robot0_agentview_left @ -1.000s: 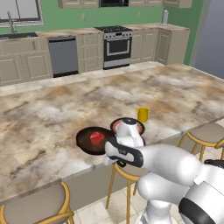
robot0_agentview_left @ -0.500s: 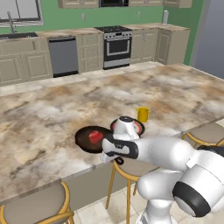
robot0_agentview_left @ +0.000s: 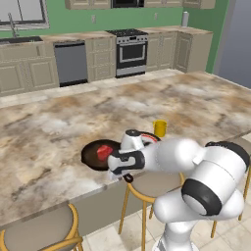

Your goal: Pick up the pan with the steak in it and place it on the dining table. Then place the steak on the plate.

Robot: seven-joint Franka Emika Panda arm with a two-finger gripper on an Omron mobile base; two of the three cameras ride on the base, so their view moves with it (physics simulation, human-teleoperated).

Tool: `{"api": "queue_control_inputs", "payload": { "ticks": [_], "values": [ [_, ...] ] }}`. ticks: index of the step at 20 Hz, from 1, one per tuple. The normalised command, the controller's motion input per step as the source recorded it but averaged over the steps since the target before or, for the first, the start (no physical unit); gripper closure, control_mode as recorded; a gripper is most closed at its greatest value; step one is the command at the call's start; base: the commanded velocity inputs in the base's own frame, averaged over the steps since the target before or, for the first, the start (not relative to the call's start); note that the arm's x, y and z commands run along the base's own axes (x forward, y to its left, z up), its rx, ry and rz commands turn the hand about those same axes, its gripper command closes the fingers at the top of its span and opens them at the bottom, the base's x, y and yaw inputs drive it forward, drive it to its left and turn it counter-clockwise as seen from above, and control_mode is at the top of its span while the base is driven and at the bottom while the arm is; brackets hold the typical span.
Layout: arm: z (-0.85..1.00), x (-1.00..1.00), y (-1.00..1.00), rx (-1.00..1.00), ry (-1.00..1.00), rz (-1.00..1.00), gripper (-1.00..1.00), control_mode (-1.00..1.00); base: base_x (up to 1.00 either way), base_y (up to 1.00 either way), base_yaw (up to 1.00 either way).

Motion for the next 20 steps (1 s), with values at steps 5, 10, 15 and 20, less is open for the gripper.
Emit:
{"api": "queue_control_inputs", "payload": {
  "ticks": [5, 10, 15, 20],
  "values": [
    [0.0, 0.01, 0.01, 0.0, 0.0, 0.0, -1.0, -1.0, 0.0, 0.0, 0.0],
    [0.0, 0.02, 0.02, 0.0, 0.0, 0.0, -1.0, -1.0, 0.0, 0.0, 0.0],
    [0.01, 0.0, 0.0, 0.0, 0.0, -0.02, -1.0, -1.0, 0.0, 0.0, 0.0],
    [0.16, 0.0, 0.0, 0.01, 0.0, -0.05, -1.0, -1.0, 0.0, 0.0, 0.0]
  ]
}}
